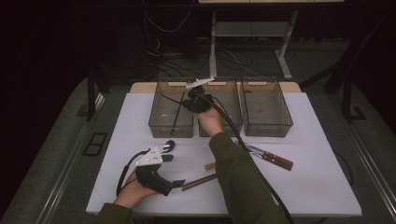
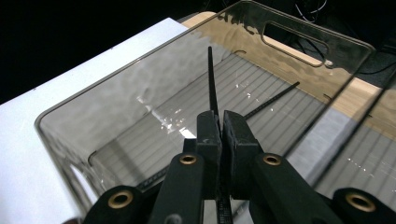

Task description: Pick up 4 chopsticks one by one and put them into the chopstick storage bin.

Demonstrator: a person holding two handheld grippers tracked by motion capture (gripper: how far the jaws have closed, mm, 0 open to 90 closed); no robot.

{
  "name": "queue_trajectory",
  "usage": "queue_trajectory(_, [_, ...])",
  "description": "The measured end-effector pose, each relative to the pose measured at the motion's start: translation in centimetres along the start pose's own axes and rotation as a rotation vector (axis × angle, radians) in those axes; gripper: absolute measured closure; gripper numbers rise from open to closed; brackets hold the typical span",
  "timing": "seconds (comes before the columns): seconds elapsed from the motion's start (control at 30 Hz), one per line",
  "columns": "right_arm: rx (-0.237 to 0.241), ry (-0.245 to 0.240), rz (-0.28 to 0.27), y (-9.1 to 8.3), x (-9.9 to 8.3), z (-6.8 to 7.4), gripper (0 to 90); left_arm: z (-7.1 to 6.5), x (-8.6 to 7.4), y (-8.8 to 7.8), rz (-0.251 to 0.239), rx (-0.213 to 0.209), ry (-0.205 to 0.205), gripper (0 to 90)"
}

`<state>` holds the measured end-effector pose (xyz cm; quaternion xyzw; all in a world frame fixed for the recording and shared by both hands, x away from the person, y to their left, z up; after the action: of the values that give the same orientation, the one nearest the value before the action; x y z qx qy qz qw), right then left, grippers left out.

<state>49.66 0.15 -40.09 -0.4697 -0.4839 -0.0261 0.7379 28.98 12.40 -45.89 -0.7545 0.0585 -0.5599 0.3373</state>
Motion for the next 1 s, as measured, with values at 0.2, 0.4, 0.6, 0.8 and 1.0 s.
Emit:
queue_trajectory(0.2, [-0.004,0.002,0.02,1.5,0.4,0.5,85.8,-0.1,0.0,0.0,-0.003,-0.004,-0.004,0.0])
queue_trajectory(0.4, [-0.012,-0.011,0.043,2.5,0.6,1.0,83.3,0.0,0.0,0.0,-0.005,-0.005,-0.004,0.0])
queue_trajectory(0.6, [-0.017,-0.016,0.044,2.3,0.7,1.0,65.0,0.0,0.1,0.0,-0.003,-0.006,-0.002,0.0])
queue_trajectory(0.8, [0.022,0.018,0.048,1.6,0.5,0.5,53.7,0.0,0.0,0.0,-0.003,-0.004,0.004,0.0])
queue_trajectory(1.0, [0.065,0.035,0.008,-0.2,0.0,-0.2,37.9,0.0,0.0,0.0,-0.001,-0.002,-0.001,0.0])
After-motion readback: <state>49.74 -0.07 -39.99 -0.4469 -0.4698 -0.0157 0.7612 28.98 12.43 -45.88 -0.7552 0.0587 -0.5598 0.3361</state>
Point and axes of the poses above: each handheld gripper's, and its own axes: y roughly forward along the jaws, x roughly out of its top, z roughly to its left, the point moved 5 cm from there along y, roughly forward along the jaws, and after that the axes turned 5 degrees about z, right-handed, at the moved point
